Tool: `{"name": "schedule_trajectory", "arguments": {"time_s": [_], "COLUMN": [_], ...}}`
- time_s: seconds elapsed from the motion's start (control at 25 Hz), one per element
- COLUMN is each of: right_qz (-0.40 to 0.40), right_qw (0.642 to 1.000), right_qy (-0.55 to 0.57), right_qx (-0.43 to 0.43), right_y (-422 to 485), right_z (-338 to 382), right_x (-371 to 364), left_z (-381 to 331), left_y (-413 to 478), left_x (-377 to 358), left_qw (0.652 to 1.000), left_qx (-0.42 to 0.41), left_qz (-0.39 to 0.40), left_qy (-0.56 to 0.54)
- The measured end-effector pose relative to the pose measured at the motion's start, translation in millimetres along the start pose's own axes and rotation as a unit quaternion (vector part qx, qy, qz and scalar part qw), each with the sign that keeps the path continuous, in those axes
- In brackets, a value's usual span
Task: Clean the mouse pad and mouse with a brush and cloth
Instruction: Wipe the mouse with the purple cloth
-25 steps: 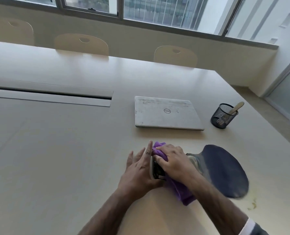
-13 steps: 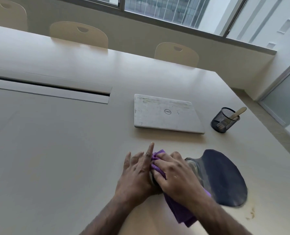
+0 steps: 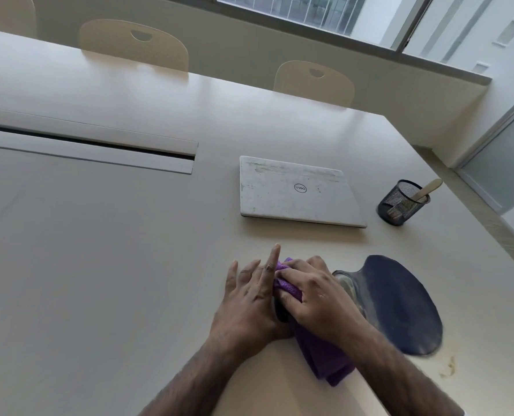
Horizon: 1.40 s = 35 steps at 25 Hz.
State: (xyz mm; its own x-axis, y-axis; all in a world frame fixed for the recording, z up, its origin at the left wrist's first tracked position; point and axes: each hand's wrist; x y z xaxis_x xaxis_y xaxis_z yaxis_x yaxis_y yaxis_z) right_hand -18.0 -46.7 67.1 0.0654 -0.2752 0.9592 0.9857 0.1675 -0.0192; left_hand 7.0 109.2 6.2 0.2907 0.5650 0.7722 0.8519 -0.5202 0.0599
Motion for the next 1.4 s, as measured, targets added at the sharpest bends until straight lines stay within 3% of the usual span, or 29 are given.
{"name": "schedule_trajectory", "arguments": {"time_s": [0.64, 1.24, 1.4], "right_qz": [-0.055, -0.097, -0.118], "right_qw": [0.997, 0.989, 0.972], "right_qy": [-0.020, 0.092, 0.194], "right_qx": [0.049, 0.058, 0.056], "right_y": [-32.1, -71.0, -71.3], "right_z": [1.7, -17.3, -25.2], "right_x": [-12.6, -29.5, -16.2], "left_z": [4.2, 4.5, 2.1], "left_y": [-0.2, 1.8, 0.7], "left_x": [-1.1, -3.5, -2.9], "left_qw": [1.000, 1.000, 1.000], "left_qx": [-0.013, -0.005, -0.003], "left_qz": [0.007, 0.004, 0.004], "left_qy": [0.021, 0.023, 0.027]}}
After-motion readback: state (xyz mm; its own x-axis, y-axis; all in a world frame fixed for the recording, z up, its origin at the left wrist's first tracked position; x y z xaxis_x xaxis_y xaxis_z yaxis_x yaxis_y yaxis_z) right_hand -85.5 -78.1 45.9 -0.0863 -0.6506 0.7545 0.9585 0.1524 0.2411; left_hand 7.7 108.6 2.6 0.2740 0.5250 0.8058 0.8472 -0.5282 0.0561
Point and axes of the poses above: each hand's wrist, its own y-axis towards the middle knuckle, its own x-axis out of the back of the hand, z = x × y, and after that the axes turned 2 degrees about y, right-handed
